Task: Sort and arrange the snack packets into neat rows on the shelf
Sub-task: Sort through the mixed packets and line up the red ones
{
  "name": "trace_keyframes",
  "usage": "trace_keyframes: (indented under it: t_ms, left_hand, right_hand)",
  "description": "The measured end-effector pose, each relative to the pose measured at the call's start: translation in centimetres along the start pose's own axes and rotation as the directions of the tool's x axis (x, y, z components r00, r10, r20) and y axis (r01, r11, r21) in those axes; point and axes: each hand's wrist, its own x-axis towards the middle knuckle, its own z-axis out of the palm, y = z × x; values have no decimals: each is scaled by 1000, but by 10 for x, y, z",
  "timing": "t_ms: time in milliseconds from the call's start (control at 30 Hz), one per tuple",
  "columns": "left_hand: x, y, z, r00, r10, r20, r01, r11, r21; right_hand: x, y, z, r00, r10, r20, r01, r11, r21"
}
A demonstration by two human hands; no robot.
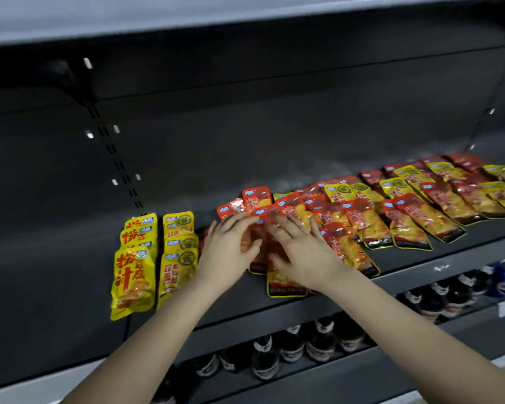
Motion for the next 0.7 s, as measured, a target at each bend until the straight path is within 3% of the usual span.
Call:
trace_keyframes:
  t_ms: [700]
  left_hand:
    - [67,87,74,985,90,146,-84,996,-42]
  right_hand:
    - [-28,121,-24,987,161,-7,-161,987,-10]
